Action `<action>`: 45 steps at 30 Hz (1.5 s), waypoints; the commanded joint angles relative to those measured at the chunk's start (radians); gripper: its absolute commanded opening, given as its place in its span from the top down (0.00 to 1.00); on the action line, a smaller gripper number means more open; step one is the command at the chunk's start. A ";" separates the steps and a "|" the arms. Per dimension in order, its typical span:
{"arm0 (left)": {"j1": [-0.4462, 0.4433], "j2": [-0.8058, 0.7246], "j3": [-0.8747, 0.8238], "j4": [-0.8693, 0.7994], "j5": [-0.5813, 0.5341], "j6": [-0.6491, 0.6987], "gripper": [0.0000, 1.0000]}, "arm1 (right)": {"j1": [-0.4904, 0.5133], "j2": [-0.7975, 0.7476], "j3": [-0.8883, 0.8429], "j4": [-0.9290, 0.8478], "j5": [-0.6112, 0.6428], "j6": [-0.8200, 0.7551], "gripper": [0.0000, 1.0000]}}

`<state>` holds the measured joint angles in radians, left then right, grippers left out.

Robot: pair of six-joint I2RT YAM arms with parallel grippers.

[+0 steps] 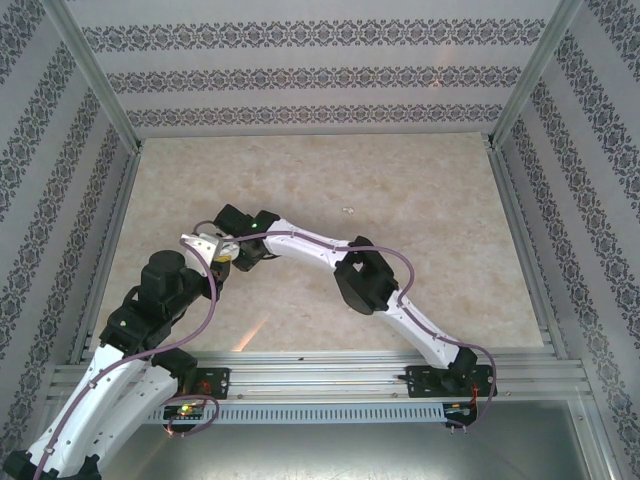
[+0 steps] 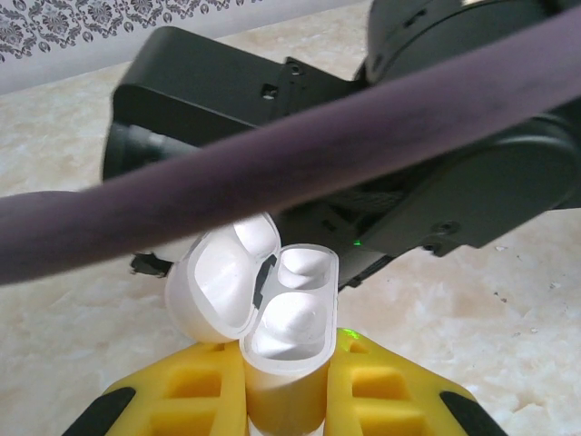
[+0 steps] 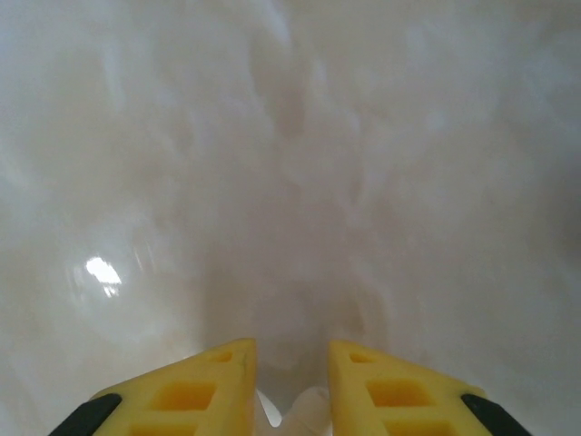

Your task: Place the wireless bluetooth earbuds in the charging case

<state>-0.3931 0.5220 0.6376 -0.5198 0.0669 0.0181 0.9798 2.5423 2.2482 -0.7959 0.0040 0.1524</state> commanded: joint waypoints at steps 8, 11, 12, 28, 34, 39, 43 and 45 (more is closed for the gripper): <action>-0.006 0.036 0.006 0.084 0.027 -0.058 1.00 | -0.085 -0.340 -0.634 0.139 0.048 0.014 0.76; -0.007 0.053 -0.005 0.119 0.046 -0.079 1.00 | -0.144 -0.436 -0.807 0.189 0.028 0.029 0.76; -0.006 0.059 -0.009 0.131 0.053 -0.083 1.00 | -0.162 -0.462 -0.845 0.199 0.022 0.031 0.74; -0.008 0.306 -0.030 0.447 0.466 0.048 1.00 | -0.278 -0.804 -1.061 0.225 -0.150 0.422 0.62; -0.008 0.310 -0.062 0.488 0.523 0.056 1.00 | -0.270 -0.803 -1.126 0.240 -0.106 0.489 0.60; -0.008 0.297 -0.108 0.519 0.629 0.077 1.00 | -0.268 -0.748 -1.092 0.201 -0.110 0.498 0.60; -0.007 0.267 -0.144 0.540 0.665 0.102 1.00 | -0.258 -0.708 -1.071 0.205 -0.121 0.506 0.64; -0.008 0.246 -0.170 0.562 0.672 0.106 1.00 | -0.255 -0.685 -1.057 0.201 -0.124 0.506 0.68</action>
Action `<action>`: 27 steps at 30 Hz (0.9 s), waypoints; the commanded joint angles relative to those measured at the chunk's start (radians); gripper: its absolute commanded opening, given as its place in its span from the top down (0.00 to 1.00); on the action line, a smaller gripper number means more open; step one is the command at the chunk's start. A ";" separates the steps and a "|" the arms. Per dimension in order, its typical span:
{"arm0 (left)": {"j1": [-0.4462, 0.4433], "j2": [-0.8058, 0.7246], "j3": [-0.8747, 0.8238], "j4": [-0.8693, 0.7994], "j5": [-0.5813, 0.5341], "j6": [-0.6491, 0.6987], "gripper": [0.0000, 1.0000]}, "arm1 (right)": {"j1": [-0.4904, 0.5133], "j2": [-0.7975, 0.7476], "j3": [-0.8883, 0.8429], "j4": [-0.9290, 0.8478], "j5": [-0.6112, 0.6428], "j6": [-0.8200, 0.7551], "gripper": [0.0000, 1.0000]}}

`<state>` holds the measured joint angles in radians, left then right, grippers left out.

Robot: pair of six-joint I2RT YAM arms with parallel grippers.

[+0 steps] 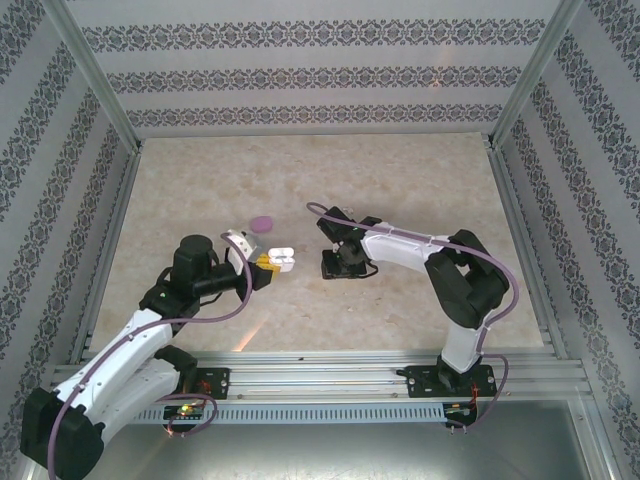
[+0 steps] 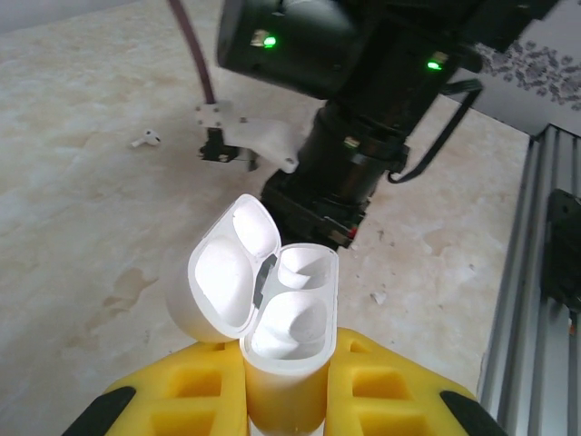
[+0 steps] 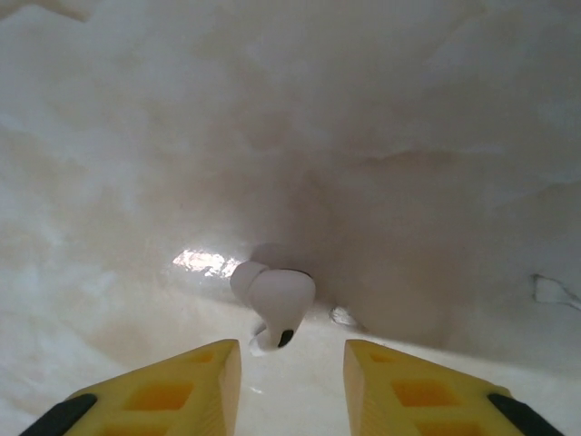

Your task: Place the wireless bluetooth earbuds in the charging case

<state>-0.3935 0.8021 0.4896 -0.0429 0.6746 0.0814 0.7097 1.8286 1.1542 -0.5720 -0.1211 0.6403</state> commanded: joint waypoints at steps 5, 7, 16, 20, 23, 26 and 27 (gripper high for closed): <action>-0.008 -0.059 -0.044 0.092 0.064 0.029 1.00 | 0.020 0.062 0.069 -0.032 0.004 0.022 0.77; -0.008 -0.060 -0.045 0.089 0.065 0.024 1.00 | 0.023 0.070 0.085 -0.043 0.017 0.016 0.81; -0.007 -0.054 -0.049 0.087 0.018 0.024 1.00 | 0.017 0.054 0.165 -0.197 0.172 -0.064 0.92; -0.007 -0.038 -0.043 0.087 -0.007 0.027 1.00 | 0.000 0.020 0.159 -0.286 0.302 -0.115 0.94; -0.007 -0.031 -0.040 0.082 -0.021 0.036 1.00 | 0.003 0.023 0.164 -0.356 0.407 -0.159 0.94; -0.007 -0.026 -0.049 0.099 -0.056 0.033 1.00 | 0.015 0.066 0.186 -0.419 0.483 -0.180 0.94; -0.007 -0.021 -0.051 0.109 -0.061 0.029 1.00 | 0.025 0.087 0.201 -0.443 0.503 -0.182 0.94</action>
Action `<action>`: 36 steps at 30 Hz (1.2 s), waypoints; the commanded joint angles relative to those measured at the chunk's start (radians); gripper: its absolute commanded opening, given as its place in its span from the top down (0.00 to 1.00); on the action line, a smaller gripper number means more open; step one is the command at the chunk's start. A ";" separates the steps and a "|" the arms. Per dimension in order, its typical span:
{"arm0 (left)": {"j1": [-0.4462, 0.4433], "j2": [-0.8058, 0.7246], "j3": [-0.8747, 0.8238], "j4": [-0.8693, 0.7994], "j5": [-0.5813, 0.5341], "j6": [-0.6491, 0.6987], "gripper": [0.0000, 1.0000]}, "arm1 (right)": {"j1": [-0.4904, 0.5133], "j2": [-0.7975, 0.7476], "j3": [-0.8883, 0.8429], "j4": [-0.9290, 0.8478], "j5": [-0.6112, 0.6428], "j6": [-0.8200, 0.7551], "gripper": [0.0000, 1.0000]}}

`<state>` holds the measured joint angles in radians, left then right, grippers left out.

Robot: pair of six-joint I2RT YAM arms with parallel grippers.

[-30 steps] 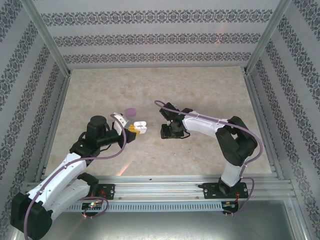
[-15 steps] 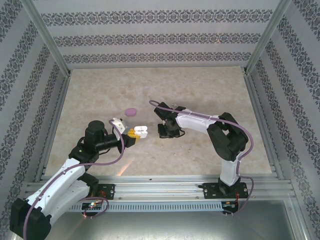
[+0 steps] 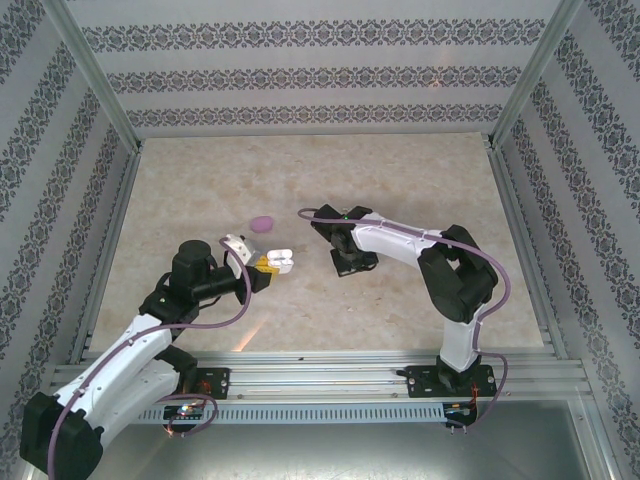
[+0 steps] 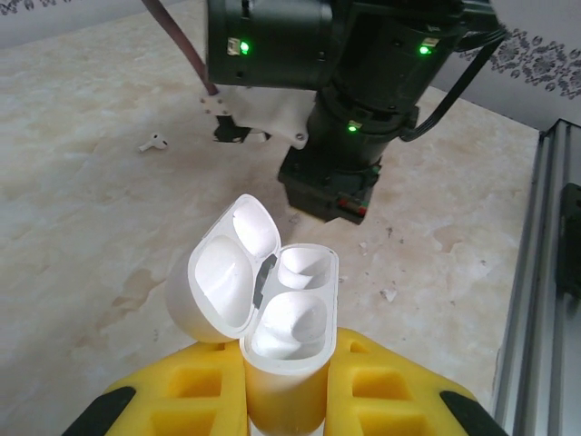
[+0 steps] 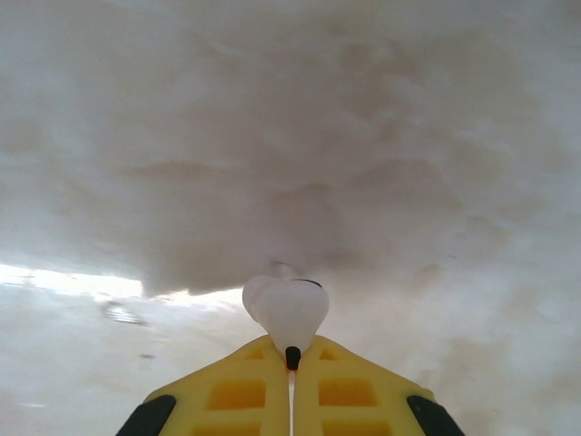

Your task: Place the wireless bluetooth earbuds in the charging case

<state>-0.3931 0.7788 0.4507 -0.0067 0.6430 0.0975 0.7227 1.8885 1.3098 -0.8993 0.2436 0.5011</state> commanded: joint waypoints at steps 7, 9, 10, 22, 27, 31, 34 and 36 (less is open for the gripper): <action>-0.007 0.044 0.119 -0.064 -0.034 0.109 1.00 | 0.109 0.202 0.173 -0.162 0.140 -0.024 0.88; -0.007 0.047 0.130 -0.091 -0.043 0.128 1.00 | 0.118 0.249 0.224 -0.173 0.101 -0.026 0.84; -0.007 0.047 0.135 -0.098 -0.045 0.123 1.00 | 0.125 0.264 0.246 -0.179 0.089 -0.024 0.81; -0.007 -0.079 0.088 -0.114 -0.081 0.104 1.00 | 0.124 0.039 0.138 -0.021 -0.139 0.033 0.59; -0.007 -0.135 0.061 -0.110 -0.050 0.076 1.00 | 0.041 -0.083 0.073 0.058 -0.291 0.037 0.59; -0.008 -0.155 0.038 -0.093 -0.049 0.028 1.00 | -0.055 -0.131 0.028 0.134 -0.370 0.041 0.61; -0.008 -0.169 0.011 -0.062 -0.050 -0.010 1.00 | -0.097 -0.096 0.054 0.113 -0.386 0.037 0.62; -0.007 -0.174 -0.002 -0.048 -0.052 -0.028 1.00 | -0.118 -0.067 0.055 0.122 -0.430 0.056 0.63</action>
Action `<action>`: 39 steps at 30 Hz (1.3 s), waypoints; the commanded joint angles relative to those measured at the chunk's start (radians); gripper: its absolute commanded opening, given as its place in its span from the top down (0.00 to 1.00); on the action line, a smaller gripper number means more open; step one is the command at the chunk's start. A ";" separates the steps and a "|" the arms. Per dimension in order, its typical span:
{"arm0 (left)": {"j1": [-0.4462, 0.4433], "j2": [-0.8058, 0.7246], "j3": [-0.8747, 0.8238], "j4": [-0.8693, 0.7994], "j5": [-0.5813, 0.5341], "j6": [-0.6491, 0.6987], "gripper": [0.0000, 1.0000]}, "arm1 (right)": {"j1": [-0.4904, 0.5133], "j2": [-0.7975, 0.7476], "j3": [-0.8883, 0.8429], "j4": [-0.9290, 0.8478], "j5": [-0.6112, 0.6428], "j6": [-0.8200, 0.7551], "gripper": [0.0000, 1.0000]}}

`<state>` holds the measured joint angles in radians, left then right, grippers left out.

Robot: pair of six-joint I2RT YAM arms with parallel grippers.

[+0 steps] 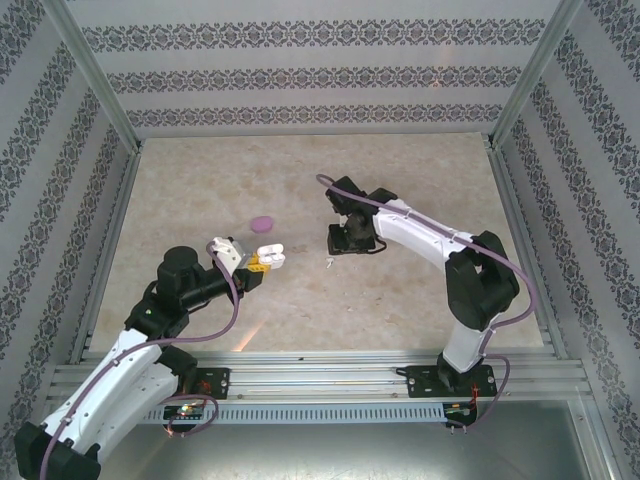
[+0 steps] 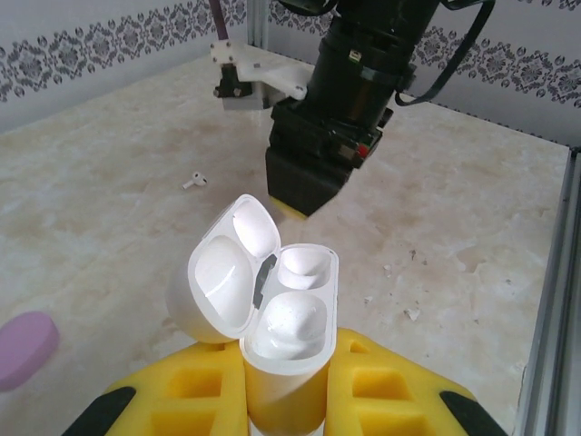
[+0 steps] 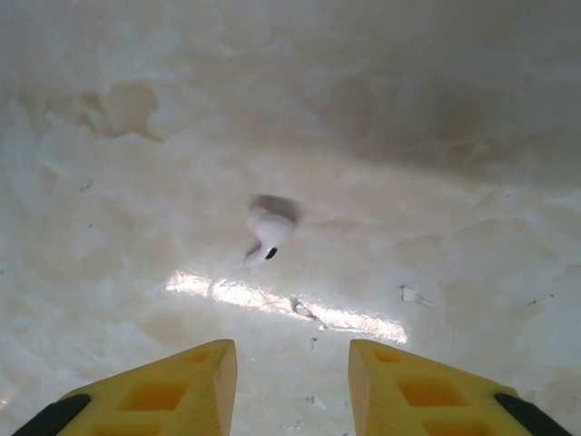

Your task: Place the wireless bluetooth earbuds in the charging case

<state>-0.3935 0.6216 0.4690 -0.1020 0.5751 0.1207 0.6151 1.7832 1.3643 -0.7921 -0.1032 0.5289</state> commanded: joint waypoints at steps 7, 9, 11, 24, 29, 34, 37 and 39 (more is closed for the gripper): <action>-0.008 0.005 -0.062 0.115 0.028 -0.109 1.00 | -0.030 0.100 -0.083 0.179 -0.204 0.142 0.65; -0.008 0.016 -0.068 0.131 0.031 -0.120 1.00 | -0.026 0.125 -0.077 0.188 -0.202 0.150 0.65; -0.009 0.025 -0.072 0.141 0.035 -0.125 1.00 | -0.021 0.150 -0.064 0.187 -0.196 0.152 0.67; -0.008 0.030 -0.098 0.147 0.025 -0.125 1.00 | 0.012 0.247 0.014 0.143 -0.089 0.124 0.84; -0.009 0.032 -0.101 0.150 0.017 -0.121 1.00 | 0.012 0.188 -0.006 0.092 0.020 0.079 0.89; -0.008 0.036 -0.099 0.149 0.018 -0.116 1.00 | 0.009 0.121 -0.040 0.002 0.165 -0.002 0.91; -0.008 0.038 -0.099 0.148 0.018 -0.115 1.00 | 0.010 0.101 -0.046 -0.064 0.250 -0.069 0.92; -0.008 0.040 -0.098 0.147 0.017 -0.112 1.00 | 0.015 0.097 -0.038 -0.110 0.320 -0.116 0.92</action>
<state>-0.3935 0.6632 0.3729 -0.0063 0.5827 0.0101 0.6285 1.9106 1.3319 -0.7914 0.0597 0.5095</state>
